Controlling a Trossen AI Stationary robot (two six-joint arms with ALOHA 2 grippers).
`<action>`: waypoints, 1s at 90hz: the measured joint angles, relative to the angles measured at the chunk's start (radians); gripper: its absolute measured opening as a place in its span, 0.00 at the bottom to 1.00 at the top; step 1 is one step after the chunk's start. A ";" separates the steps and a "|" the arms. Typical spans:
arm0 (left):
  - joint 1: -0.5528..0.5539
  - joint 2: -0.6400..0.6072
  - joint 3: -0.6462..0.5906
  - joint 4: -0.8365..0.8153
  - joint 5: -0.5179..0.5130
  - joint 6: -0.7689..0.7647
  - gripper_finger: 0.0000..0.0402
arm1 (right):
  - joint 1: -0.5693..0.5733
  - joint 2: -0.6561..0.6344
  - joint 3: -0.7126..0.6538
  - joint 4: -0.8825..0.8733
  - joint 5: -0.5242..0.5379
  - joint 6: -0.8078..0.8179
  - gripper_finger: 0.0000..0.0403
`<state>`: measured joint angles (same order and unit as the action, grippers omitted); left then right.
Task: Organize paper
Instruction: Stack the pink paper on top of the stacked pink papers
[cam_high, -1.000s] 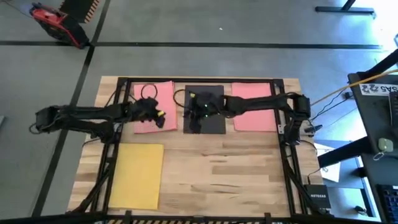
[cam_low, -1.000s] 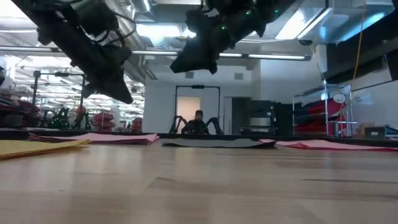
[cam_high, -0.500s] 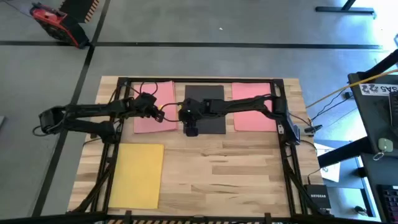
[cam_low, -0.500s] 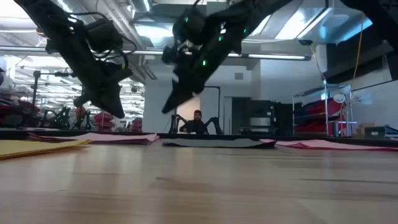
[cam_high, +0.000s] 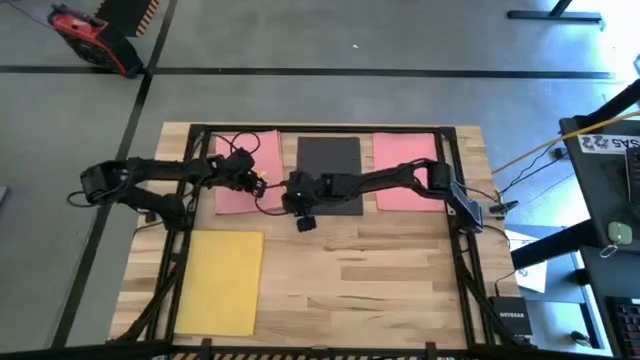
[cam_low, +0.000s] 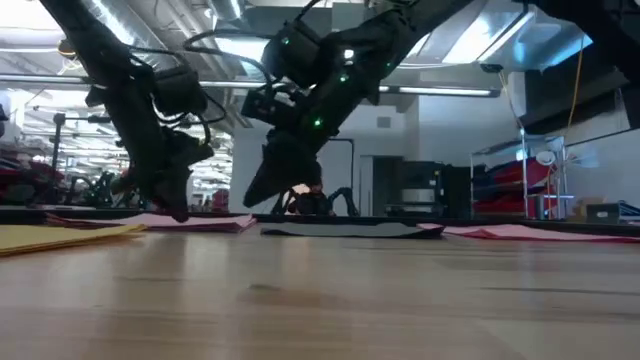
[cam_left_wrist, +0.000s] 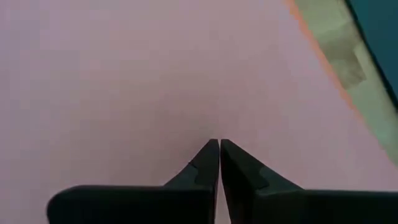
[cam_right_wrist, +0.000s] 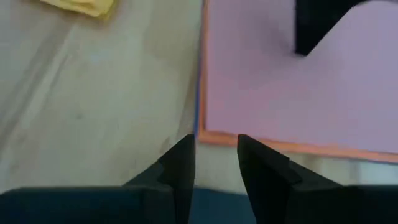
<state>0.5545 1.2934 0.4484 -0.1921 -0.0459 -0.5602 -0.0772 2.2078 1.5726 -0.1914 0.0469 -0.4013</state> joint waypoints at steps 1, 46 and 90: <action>0.002 0.001 0.000 0.001 0.003 0.002 0.00 | 0.000 0.001 0.000 0.002 0.002 0.000 0.27; 0.037 0.019 0.000 0.016 0.055 0.042 0.00 | -0.001 0.066 0.000 0.107 -0.013 -0.082 0.27; 0.036 0.019 0.000 0.024 0.069 0.043 0.00 | -0.002 0.100 0.000 0.135 -0.015 -0.083 0.27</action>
<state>0.5908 1.3125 0.4484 -0.1680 0.0228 -0.5167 -0.0788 2.3074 1.5723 -0.0563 0.0319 -0.4847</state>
